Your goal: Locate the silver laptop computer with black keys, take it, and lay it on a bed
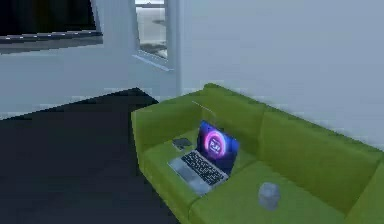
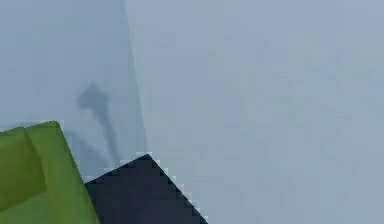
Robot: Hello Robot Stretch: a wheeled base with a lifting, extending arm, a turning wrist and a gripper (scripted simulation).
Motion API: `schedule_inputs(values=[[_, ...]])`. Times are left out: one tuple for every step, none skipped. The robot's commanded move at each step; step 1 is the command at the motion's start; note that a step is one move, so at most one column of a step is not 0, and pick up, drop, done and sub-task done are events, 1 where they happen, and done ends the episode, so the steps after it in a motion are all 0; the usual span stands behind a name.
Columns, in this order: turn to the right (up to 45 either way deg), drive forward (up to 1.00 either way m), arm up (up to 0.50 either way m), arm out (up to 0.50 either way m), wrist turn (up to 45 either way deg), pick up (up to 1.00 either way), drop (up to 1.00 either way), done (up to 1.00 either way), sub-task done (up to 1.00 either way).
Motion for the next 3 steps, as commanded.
schedule_inputs(values=[[-45.0,0.0,0.0,0.0,0.0,0.0,0.0,0.0,0.0],[-36.0,0.0,0.0,0.0,0.0,0.0,0.0,0.0,0.0],[45.0,0.0,0.0,0.0,0.0,0.0,0.0,0.0,0.0]])
